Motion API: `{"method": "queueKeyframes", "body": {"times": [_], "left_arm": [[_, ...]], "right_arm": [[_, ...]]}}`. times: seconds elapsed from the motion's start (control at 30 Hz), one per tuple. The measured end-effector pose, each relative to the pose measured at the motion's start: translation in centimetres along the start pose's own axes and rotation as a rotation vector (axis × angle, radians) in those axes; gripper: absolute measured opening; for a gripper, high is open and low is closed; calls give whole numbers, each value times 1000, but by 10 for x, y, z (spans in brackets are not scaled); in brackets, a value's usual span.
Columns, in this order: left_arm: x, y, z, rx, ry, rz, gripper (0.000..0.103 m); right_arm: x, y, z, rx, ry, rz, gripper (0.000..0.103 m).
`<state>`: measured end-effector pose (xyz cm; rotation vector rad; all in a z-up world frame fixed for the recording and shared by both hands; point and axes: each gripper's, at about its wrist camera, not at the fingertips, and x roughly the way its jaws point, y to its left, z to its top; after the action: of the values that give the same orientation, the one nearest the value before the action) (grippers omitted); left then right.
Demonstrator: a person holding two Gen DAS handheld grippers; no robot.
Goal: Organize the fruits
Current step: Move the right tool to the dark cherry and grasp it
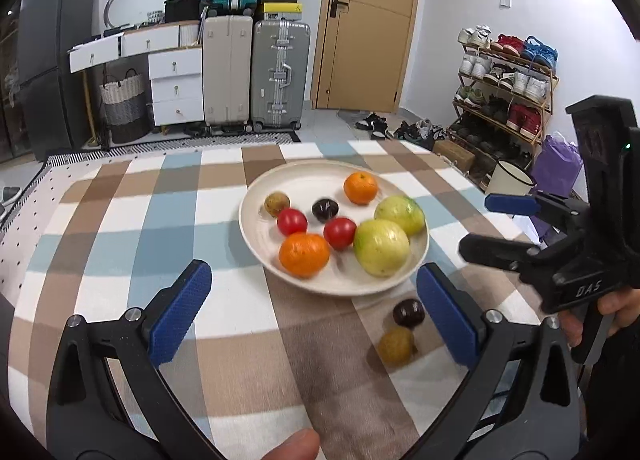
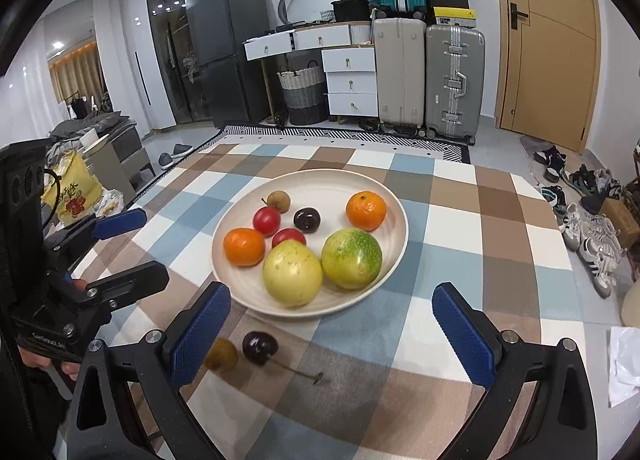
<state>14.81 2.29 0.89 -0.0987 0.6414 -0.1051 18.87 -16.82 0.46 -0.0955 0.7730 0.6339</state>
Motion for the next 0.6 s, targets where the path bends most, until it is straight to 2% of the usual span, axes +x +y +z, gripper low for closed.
{"method": "queueKeyframes", "body": {"times": [0.3, 0.6], "left_arm": [[-13, -10, -32, 13, 25, -10, 102], [2, -25, -42, 61, 89, -13, 102]], "right_arm": [[-10, -3, -13, 14, 7, 3, 102], [20, 3, -26, -28, 127, -16, 102]]}}
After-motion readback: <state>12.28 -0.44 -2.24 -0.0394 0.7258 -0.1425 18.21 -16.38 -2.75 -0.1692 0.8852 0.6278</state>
